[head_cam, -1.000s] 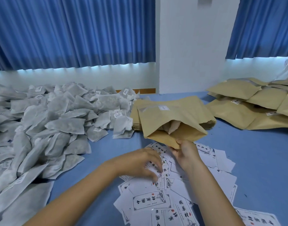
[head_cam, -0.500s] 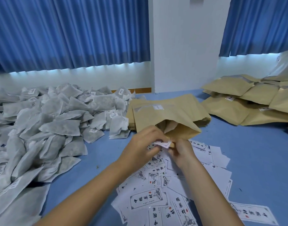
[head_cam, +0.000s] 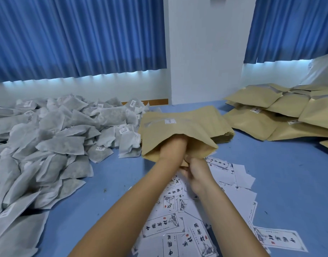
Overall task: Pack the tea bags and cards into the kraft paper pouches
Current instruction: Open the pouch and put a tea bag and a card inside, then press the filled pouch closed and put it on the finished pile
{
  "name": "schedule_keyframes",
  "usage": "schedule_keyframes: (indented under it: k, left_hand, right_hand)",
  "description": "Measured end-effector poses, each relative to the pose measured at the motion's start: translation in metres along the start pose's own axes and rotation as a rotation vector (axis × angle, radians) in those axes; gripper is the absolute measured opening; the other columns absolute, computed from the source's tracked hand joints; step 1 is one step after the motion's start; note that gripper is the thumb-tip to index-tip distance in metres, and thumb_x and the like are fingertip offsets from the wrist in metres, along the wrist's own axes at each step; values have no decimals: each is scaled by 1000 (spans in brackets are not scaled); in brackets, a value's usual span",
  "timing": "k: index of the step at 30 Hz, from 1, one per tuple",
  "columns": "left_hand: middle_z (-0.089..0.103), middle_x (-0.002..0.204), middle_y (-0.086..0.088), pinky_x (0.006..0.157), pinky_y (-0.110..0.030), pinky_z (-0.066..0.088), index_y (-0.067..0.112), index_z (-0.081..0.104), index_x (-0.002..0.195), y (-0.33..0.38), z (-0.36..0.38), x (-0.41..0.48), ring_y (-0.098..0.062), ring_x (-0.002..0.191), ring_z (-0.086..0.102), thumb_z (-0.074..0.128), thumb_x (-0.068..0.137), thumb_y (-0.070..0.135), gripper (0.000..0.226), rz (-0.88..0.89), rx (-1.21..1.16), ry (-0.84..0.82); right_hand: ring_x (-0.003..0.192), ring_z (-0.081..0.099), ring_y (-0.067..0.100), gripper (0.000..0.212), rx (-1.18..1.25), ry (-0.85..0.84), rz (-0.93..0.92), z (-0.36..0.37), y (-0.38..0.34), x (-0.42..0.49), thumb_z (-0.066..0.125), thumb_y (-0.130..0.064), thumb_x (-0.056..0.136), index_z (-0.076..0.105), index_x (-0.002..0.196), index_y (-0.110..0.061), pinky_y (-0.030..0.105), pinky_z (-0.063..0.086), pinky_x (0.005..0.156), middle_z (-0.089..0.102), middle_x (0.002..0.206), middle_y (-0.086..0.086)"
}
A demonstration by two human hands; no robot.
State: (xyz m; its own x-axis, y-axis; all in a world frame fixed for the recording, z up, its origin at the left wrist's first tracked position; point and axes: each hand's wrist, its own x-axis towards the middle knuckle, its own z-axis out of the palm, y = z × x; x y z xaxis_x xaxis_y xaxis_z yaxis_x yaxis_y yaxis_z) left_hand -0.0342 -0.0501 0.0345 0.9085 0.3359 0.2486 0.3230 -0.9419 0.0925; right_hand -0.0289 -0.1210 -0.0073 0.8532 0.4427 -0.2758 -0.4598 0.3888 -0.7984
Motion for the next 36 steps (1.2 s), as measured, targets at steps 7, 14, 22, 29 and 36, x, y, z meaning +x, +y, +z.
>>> schedule_keyframes:
  k: [7, 14, 22, 29, 36]
  left_hand:
    - [51, 128, -11, 93, -32, 40, 11, 45, 131, -12, -6, 3, -28, 116, 50, 47, 96, 17, 36, -4, 62, -234]
    - [68, 96, 1, 59, -30, 48, 14, 70, 105, -11, -31, -58, -21, 89, 62, 50, 70, -4, 44, 287, -190, 621]
    - [49, 134, 8, 91, -30, 34, 33, 45, 136, -23, 6, -60, -19, 117, 46, 44, 89, 10, 52, 4, -9, 120]
    - [62, 98, -2, 69, -33, 47, 16, 68, 101, -22, 12, -75, -21, 88, 57, 46, 88, 8, 26, -11, -251, 170]
    - [70, 75, -9, 68, -34, 60, 6, 65, 95, -23, 22, -72, -22, 60, 69, 54, 94, 41, 36, -476, -1549, -323]
  right_hand:
    - [87, 61, 28, 32, 93, -5, 108, 0, 2, 3, 38, 10, 95, 51, 121, 0, 34, 55, 56, 62, 103, 17]
    - [69, 65, 22, 28, 70, -21, 122, -4, -2, 2, 36, 8, 94, 56, 112, -1, 33, 58, 64, 67, 80, 11]
    - [74, 70, 20, 26, 100, -265, 126, -7, -8, -6, 47, 22, 84, 66, 87, 5, 31, 60, 72, 70, 82, 15]
    - [84, 70, 29, 19, 223, -143, 149, -9, -12, 2, 49, -21, 99, 60, 107, -6, 41, 58, 72, 72, 94, 16]
    - [76, 70, 27, 26, 78, -151, 171, -14, -12, 5, 44, -19, 101, 57, 113, -1, 35, 57, 63, 70, 92, 18]
